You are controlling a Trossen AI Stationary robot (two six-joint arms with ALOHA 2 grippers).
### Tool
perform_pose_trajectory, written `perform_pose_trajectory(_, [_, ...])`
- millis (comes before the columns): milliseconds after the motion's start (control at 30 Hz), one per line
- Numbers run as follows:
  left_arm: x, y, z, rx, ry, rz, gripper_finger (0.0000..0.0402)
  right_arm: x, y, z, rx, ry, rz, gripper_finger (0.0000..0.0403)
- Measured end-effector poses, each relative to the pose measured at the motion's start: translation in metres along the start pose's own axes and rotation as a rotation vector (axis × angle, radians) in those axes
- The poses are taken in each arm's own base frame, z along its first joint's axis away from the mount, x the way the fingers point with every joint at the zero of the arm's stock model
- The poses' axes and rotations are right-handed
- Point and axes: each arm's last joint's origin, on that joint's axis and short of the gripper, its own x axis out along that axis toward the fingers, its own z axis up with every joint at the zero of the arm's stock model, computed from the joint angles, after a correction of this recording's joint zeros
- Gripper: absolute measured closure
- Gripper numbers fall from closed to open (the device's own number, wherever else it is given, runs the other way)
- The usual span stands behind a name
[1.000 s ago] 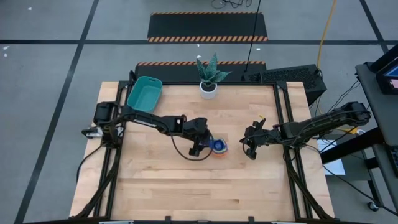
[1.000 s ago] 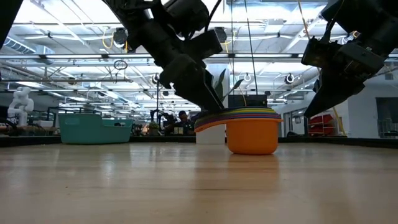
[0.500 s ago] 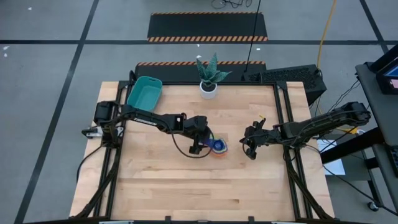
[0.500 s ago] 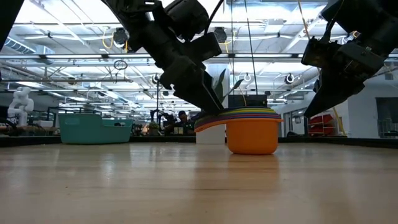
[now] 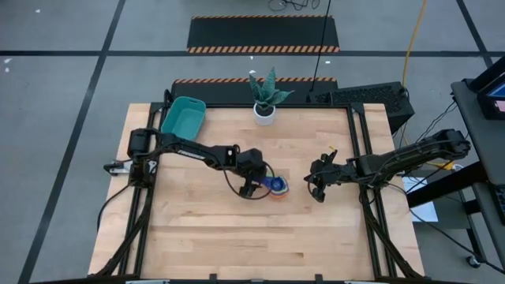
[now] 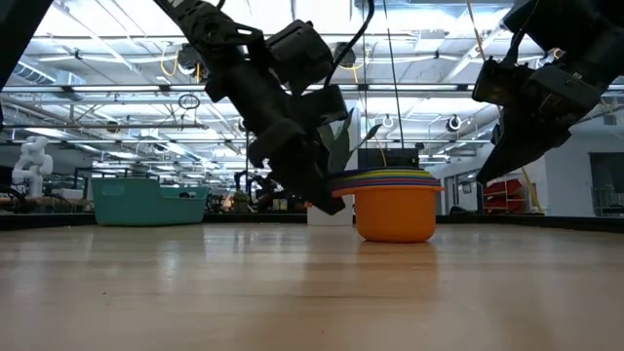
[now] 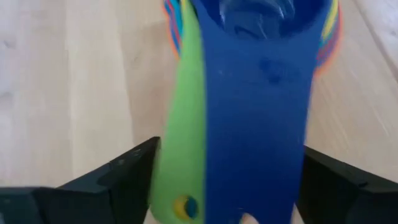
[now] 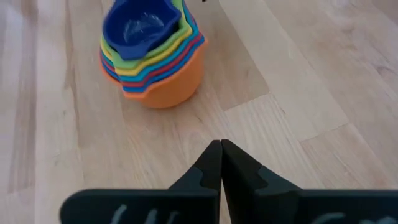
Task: Nest measuring cups in basket
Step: Put the nested measuring cups into the bin
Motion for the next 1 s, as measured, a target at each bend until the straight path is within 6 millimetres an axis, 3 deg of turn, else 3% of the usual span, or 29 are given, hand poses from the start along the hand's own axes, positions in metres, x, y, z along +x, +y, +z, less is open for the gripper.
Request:
perform_pose_trajectory(467, [-0.0002,0.0003,-0.0001,-0.067,0.005,0.001,0.0251,0.0001,-0.0002,-0.0004,-0.011,0.004,-0.003,0.0403])
perform_pose_trajectory(833, [-0.0004,-0.0015,-0.0063,-0.119,0.069,-0.012,0.0231,0.0001,-0.0002,-0.0004,-0.019,0.004,-0.003,0.0403])
perform_pose_trajectory(1000, [-0.0004,-0.0014,-0.0062,-0.116,0.069,-0.010,0.0257,0.0001,-0.0002,-0.0004,-0.019,0.004,-0.002,0.0403])
